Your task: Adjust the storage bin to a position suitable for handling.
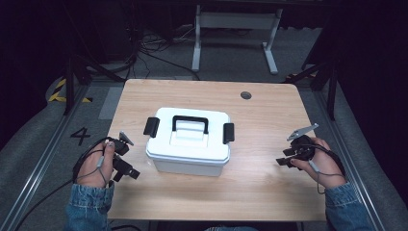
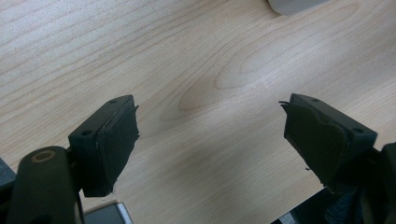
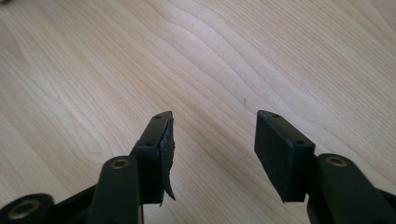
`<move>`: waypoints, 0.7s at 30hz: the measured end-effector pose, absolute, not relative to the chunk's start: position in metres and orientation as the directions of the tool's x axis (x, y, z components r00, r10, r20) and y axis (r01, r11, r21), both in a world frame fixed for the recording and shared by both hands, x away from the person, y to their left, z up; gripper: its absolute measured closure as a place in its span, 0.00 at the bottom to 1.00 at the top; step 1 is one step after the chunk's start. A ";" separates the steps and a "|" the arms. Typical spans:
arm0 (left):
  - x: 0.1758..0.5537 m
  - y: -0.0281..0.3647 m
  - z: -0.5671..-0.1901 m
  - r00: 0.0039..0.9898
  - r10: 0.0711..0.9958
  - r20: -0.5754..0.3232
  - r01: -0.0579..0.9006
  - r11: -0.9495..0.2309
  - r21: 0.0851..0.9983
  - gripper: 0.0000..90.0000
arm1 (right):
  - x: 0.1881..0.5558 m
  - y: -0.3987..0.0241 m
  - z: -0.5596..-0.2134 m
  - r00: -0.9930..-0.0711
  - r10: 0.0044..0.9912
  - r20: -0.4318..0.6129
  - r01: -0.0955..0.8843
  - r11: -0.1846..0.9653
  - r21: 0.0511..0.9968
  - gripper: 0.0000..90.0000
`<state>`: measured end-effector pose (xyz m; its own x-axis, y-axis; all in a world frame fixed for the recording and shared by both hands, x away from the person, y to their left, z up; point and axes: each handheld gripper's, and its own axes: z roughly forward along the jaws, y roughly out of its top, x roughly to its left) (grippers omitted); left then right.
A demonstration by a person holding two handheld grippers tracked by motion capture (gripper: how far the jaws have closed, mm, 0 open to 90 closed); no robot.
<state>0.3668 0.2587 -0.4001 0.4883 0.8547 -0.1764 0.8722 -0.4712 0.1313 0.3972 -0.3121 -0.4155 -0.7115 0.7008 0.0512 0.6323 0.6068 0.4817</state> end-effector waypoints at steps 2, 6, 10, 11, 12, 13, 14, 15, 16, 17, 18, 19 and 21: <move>0.366 0.258 -0.399 0.484 0.858 -0.172 0.874 -0.466 0.137 0.20 | 0.398 -0.311 -0.416 -0.724 0.687 0.067 0.623 0.608 0.492 0.49; 0.365 0.256 -0.399 0.487 0.856 -0.175 0.873 -0.467 0.143 0.20 | 0.400 -0.304 -0.412 -0.744 0.666 0.062 0.600 0.624 0.501 0.39; 0.365 0.257 -0.401 0.483 0.858 -0.176 0.875 -0.465 0.135 0.20 | 0.400 -0.304 -0.409 -0.739 0.666 0.100 0.611 0.600 0.517 0.31; 0.365 0.257 -0.401 0.484 0.857 -0.175 0.874 -0.466 0.135 0.20 | 0.401 -0.304 -0.409 -0.742 0.661 0.111 0.611 0.600 0.515 0.27; 0.365 0.258 -0.401 0.485 0.856 -0.179 0.874 -0.466 0.135 0.20 | 0.400 -0.304 -0.409 -0.744 0.658 0.117 0.612 0.601 0.514 0.25; 0.365 0.258 -0.402 0.485 0.856 -0.180 0.874 -0.467 0.132 0.20 | 0.400 -0.303 -0.409 -0.743 0.658 0.119 0.613 0.599 0.515 0.25; 0.366 0.259 -0.402 0.483 0.857 -0.179 0.875 -0.466 0.131 0.20 | 0.399 -0.303 -0.408 -0.741 0.660 0.123 0.616 0.596 0.516 0.25; 0.366 0.259 -0.402 0.481 0.859 -0.176 0.876 -0.464 0.134 0.20 | 0.399 -0.302 -0.407 -0.739 0.664 0.115 0.614 0.593 0.521 0.26; 0.366 0.259 -0.402 0.481 0.859 -0.176 0.876 -0.464 0.134 0.20 | 0.398 -0.301 -0.406 -0.739 0.665 0.110 0.612 0.593 0.523 0.28; 0.366 0.259 -0.402 0.484 0.857 -0.175 0.874 -0.466 0.135 0.20 | 0.397 -0.300 -0.404 -0.743 0.661 0.104 0.605 0.598 0.526 0.31; 0.366 0.259 -0.402 0.483 0.857 -0.180 0.875 -0.465 0.135 0.20 | 0.397 -0.300 -0.403 -0.750 0.654 0.097 0.595 0.604 0.530 0.34; 0.366 0.258 -0.402 0.485 0.856 -0.180 0.874 -0.467 0.135 0.20 | 0.396 -0.298 -0.401 -0.757 0.646 0.093 0.586 0.609 0.534 0.40; 0.365 0.258 -0.402 0.485 0.856 -0.179 0.874 -0.468 0.130 0.20 | 0.395 -0.297 -0.397 -0.783 0.616 0.090 0.556 0.627 0.546 0.50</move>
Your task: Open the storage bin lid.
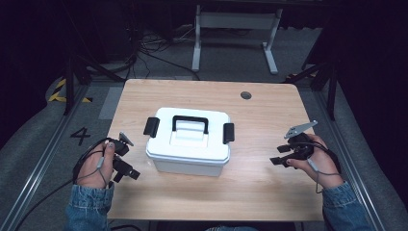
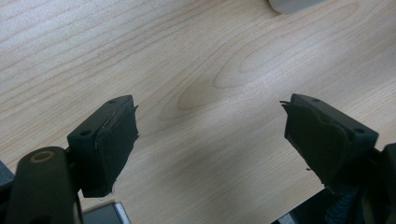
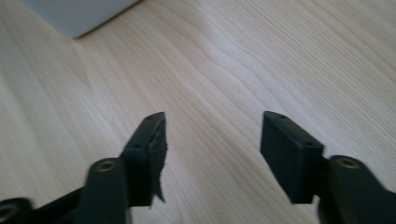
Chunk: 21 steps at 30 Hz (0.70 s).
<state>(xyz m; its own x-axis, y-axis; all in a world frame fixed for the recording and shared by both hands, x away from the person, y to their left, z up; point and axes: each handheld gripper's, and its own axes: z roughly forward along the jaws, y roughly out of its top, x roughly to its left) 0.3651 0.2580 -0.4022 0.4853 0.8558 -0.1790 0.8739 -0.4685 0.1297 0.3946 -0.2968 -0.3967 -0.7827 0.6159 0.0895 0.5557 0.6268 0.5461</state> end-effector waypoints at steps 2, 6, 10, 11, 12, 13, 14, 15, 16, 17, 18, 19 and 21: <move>0.364 0.259 -0.402 0.487 0.855 -0.179 0.873 -0.470 0.130 0.20 | 0.393 -0.294 -0.393 -0.790 0.603 0.105 0.542 0.609 0.579 0.53; 0.362 0.260 -0.400 0.479 0.860 -0.176 0.877 -0.461 0.138 0.20 | 0.393 -0.287 -0.384 -0.801 0.588 0.109 0.521 0.597 0.610 0.54; 0.360 0.260 -0.401 0.477 0.861 -0.177 0.878 -0.458 0.138 0.20 | 0.393 -0.280 -0.375 -0.822 0.561 0.103 0.488 0.598 0.637 0.54; 0.360 0.260 -0.401 0.475 0.862 -0.174 0.879 -0.456 0.140 0.20 | 0.393 -0.277 -0.370 -0.819 0.562 0.117 0.499 0.596 0.629 0.55; 0.359 0.260 -0.401 0.477 0.862 -0.174 0.878 -0.457 0.140 0.20 | 0.393 -0.276 -0.367 -0.823 0.556 0.114 0.493 0.600 0.630 0.55; 0.359 0.261 -0.401 0.482 0.859 -0.174 0.875 -0.464 0.136 0.20 | 0.394 -0.274 -0.362 -0.825 0.555 0.106 0.487 0.602 0.633 0.53; 0.359 0.261 -0.401 0.481 0.858 -0.180 0.876 -0.463 0.135 0.20 | 0.395 -0.272 -0.354 -0.812 0.572 0.114 0.508 0.598 0.620 0.50; 0.358 0.261 -0.400 0.480 0.859 -0.181 0.877 -0.461 0.136 0.20 | 0.395 -0.272 -0.354 -0.812 0.572 0.114 0.508 0.598 0.620 0.50; 0.358 0.261 -0.400 0.479 0.860 -0.177 0.877 -0.460 0.139 0.20 | 0.395 -0.270 -0.350 -0.815 0.569 0.109 0.504 0.604 0.618 0.50; 0.358 0.261 -0.399 0.479 0.860 -0.175 0.877 -0.460 0.140 0.20 | 0.396 -0.265 -0.343 -0.829 0.554 0.079 0.473 0.619 0.627 0.50; 0.358 0.261 -0.399 0.478 0.860 -0.176 0.877 -0.458 0.143 0.20 | 0.396 -0.265 -0.343 -0.829 0.554 0.079 0.473 0.619 0.627 0.50; 0.358 0.261 -0.399 0.479 0.860 -0.177 0.877 -0.460 0.142 0.20 | 0.396 -0.264 -0.340 -0.832 0.550 0.072 0.466 0.623 0.628 0.50; 0.359 0.261 -0.399 0.480 0.860 -0.176 0.877 -0.460 0.141 0.20 | 0.396 -0.259 -0.334 -0.838 0.542 0.057 0.451 0.631 0.631 0.50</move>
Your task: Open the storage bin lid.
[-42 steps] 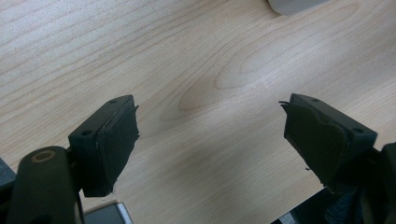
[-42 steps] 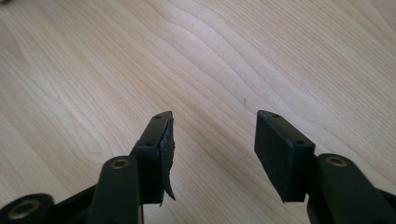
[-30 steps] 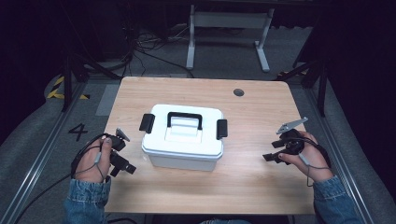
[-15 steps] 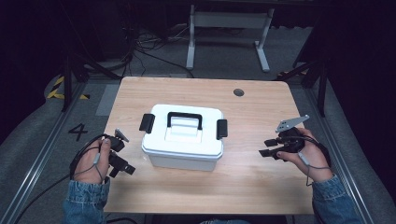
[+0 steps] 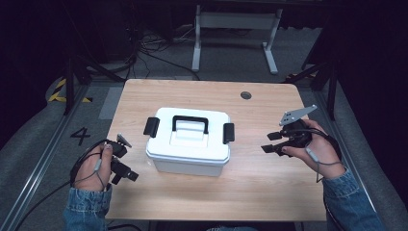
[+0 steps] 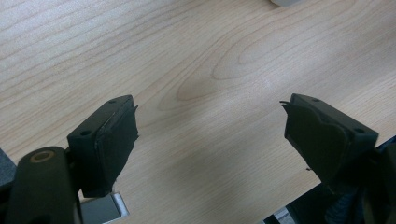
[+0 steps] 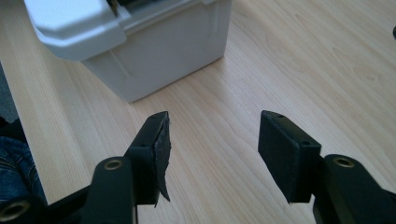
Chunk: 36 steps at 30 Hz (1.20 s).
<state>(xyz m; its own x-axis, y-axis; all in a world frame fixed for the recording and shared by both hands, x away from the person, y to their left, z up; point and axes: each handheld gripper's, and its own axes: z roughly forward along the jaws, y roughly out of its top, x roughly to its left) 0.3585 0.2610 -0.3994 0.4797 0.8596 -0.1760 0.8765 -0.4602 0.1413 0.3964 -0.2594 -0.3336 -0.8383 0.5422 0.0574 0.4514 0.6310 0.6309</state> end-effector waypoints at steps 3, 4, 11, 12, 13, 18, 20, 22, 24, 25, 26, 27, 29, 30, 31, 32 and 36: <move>0.359 0.261 -0.399 0.482 0.858 -0.176 0.875 -0.463 0.141 0.20 | 0.398 -0.253 -0.325 -0.849 0.525 0.053 0.436 0.641 0.632 0.50; 0.359 0.261 -0.399 0.482 0.858 -0.176 0.875 -0.462 0.144 0.20 | 0.399 -0.247 -0.320 -0.857 0.513 0.045 0.422 0.649 0.633 0.50; 0.360 0.261 -0.399 0.481 0.858 -0.180 0.876 -0.462 0.140 0.20 | 0.407 -0.231 -0.308 -0.872 0.488 0.035 0.398 0.665 0.632 0.50; 0.360 0.261 -0.399 0.482 0.858 -0.180 0.876 -0.462 0.140 0.20 | 0.408 -0.229 -0.306 -0.874 0.485 0.033 0.393 0.664 0.636 0.50; 0.360 0.260 -0.399 0.481 0.858 -0.180 0.876 -0.462 0.138 0.20 | 0.408 -0.228 -0.304 -0.874 0.485 0.035 0.393 0.661 0.639 0.50; 0.360 0.261 -0.400 0.481 0.859 -0.177 0.876 -0.462 0.141 0.20 | 0.413 -0.218 -0.293 -0.882 0.470 0.035 0.376 0.656 0.655 0.50; 0.360 0.261 -0.399 0.482 0.858 -0.179 0.875 -0.463 0.139 0.20 | 0.415 -0.214 -0.291 -0.885 0.464 0.029 0.368 0.661 0.654 0.49; 0.359 0.261 -0.400 0.482 0.858 -0.177 0.875 -0.463 0.141 0.20 | 0.417 -0.209 -0.288 -0.889 0.458 0.026 0.361 0.665 0.654 0.49; 0.359 0.261 -0.400 0.482 0.858 -0.177 0.875 -0.463 0.141 0.20 | 0.418 -0.204 -0.286 -0.892 0.452 0.023 0.355 0.667 0.655 0.49; 0.359 0.261 -0.400 0.482 0.858 -0.177 0.875 -0.462 0.143 0.20 | 0.419 -0.201 -0.284 -0.896 0.444 0.021 0.347 0.670 0.656 0.49; 0.359 0.261 -0.400 0.482 0.858 -0.177 0.875 -0.462 0.143 0.20 | 0.420 -0.199 -0.283 -0.898 0.439 0.022 0.344 0.670 0.658 0.49; 0.360 0.261 -0.400 0.483 0.858 -0.177 0.875 -0.463 0.143 0.20 | 0.420 -0.196 -0.281 -0.900 0.435 0.017 0.336 0.671 0.661 0.49; 0.360 0.261 -0.400 0.483 0.858 -0.177 0.875 -0.463 0.142 0.20 | 0.422 -0.190 -0.278 -0.906 0.424 0.019 0.328 0.672 0.664 0.49; 0.360 0.261 -0.400 0.483 0.858 -0.177 0.875 -0.463 0.142 0.20 | 0.422 -0.187 -0.277 -0.908 0.419 0.017 0.323 0.673 0.666 0.49; 0.360 0.261 -0.400 0.483 0.858 -0.177 0.875 -0.464 0.140 0.20 | 0.424 -0.183 -0.275 -0.912 0.410 0.016 0.315 0.675 0.667 0.49; 0.360 0.261 -0.400 0.483 0.857 -0.177 0.875 -0.463 0.143 0.20 | 0.424 -0.181 -0.274 -0.913 0.408 0.015 0.313 0.676 0.667 0.49; 0.360 0.262 -0.400 0.483 0.857 -0.178 0.874 -0.464 0.143 0.20 | 0.427 -0.167 -0.270 -0.924 0.383 0.021 0.298 0.681 0.669 0.49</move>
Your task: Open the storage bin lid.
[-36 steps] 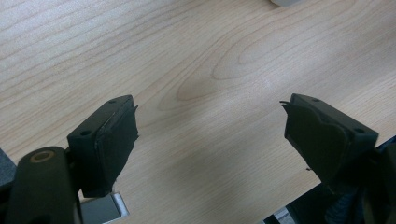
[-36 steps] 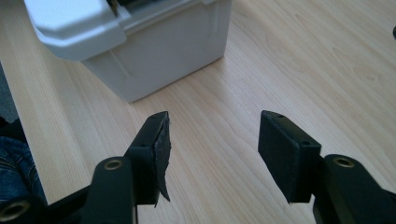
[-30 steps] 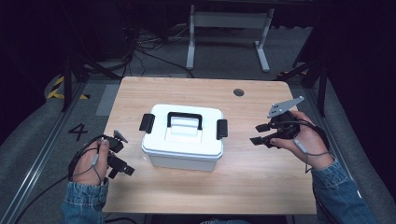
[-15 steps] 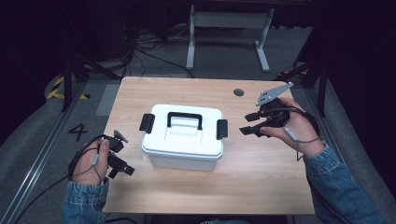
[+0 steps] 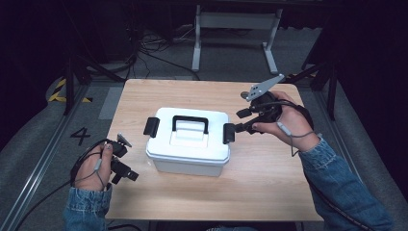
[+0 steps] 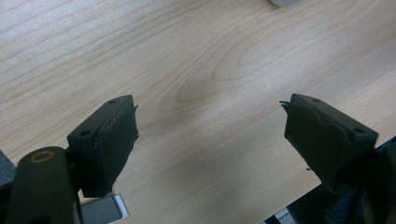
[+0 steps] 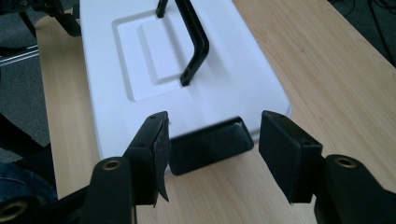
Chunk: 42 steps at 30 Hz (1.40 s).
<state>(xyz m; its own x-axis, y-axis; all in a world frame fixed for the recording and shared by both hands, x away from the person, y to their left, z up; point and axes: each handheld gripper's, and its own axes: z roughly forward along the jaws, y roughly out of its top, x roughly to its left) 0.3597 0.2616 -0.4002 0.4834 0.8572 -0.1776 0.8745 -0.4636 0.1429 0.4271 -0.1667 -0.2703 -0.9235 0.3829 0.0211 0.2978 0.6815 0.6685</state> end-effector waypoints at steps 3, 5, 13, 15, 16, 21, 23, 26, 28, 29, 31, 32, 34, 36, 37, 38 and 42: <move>0.360 0.262 -0.400 0.483 0.857 -0.179 0.875 -0.463 0.143 0.20 | 0.430 -0.157 -0.269 -0.930 0.366 0.023 0.286 0.686 0.669 0.49; 0.360 0.262 -0.400 0.483 0.857 -0.179 0.875 -0.463 0.143 0.20 | 0.432 -0.151 -0.269 -0.934 0.358 0.025 0.281 0.687 0.670 0.49; 0.360 0.262 -0.400 0.480 0.858 -0.180 0.876 -0.461 0.141 0.20 | 0.443 -0.126 -0.270 -0.947 0.320 0.033 0.258 0.695 0.671 0.48; 0.359 0.262 -0.400 0.478 0.859 -0.183 0.878 -0.458 0.142 0.20 | 0.446 -0.119 -0.273 -0.949 0.314 0.038 0.258 0.698 0.668 0.48; 0.360 0.263 -0.400 0.478 0.859 -0.182 0.878 -0.458 0.142 0.20 | 0.447 -0.116 -0.274 -0.949 0.313 0.045 0.262 0.698 0.666 0.48; 0.360 0.265 -0.400 0.475 0.861 -0.183 0.879 -0.456 0.135 0.20 | 0.453 -0.102 -0.280 -0.950 0.307 0.062 0.267 0.692 0.670 0.47; 0.360 0.265 -0.400 0.473 0.862 -0.183 0.880 -0.454 0.137 0.20 | 0.455 -0.098 -0.283 -0.951 0.303 0.066 0.267 0.693 0.670 0.47; 0.360 0.264 -0.400 0.476 0.860 -0.185 0.879 -0.458 0.136 0.20 | 0.459 -0.089 -0.288 -0.952 0.298 0.073 0.269 0.694 0.668 0.47; 0.360 0.264 -0.400 0.476 0.859 -0.186 0.879 -0.458 0.135 0.20 | 0.461 -0.084 -0.291 -0.952 0.294 0.081 0.272 0.696 0.665 0.47; 0.360 0.264 -0.400 0.476 0.860 -0.185 0.879 -0.457 0.138 0.20 | 0.462 -0.081 -0.293 -0.953 0.292 0.083 0.272 0.697 0.663 0.47; 0.360 0.264 -0.401 0.475 0.861 -0.184 0.879 -0.455 0.139 0.20 | 0.464 -0.076 -0.296 -0.953 0.290 0.087 0.274 0.704 0.656 0.48; 0.360 0.264 -0.401 0.474 0.861 -0.184 0.880 -0.455 0.140 0.20 | 0.465 -0.074 -0.298 -0.954 0.288 0.088 0.273 0.706 0.653 0.48; 0.361 0.265 -0.401 0.478 0.859 -0.184 0.878 -0.459 0.138 0.20 | 0.468 -0.070 -0.301 -0.954 0.285 0.091 0.274 0.713 0.646 0.49; 0.360 0.265 -0.400 0.477 0.859 -0.187 0.878 -0.457 0.138 0.20 | 0.471 -0.066 -0.305 -0.953 0.287 0.097 0.281 0.717 0.638 0.51; 0.360 0.265 -0.400 0.476 0.859 -0.186 0.879 -0.457 0.138 0.20 | 0.472 -0.064 -0.307 -0.953 0.286 0.099 0.282 0.720 0.635 0.52; 0.360 0.265 -0.400 0.476 0.859 -0.186 0.879 -0.457 0.139 0.20 | 0.474 -0.062 -0.309 -0.954 0.284 0.097 0.280 0.724 0.630 0.53; 0.360 0.264 -0.400 0.477 0.859 -0.186 0.878 -0.457 0.138 0.20 | 0.477 -0.054 -0.317 -0.955 0.275 0.114 0.285 0.734 0.616 0.59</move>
<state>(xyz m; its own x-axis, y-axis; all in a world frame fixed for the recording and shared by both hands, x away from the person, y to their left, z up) 0.3604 0.2645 -0.4003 0.4766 0.8593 -0.1856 0.8785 -0.4575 0.1378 0.4770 -0.0541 -0.3170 -0.9546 0.2752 0.1137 0.2850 0.7340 0.6164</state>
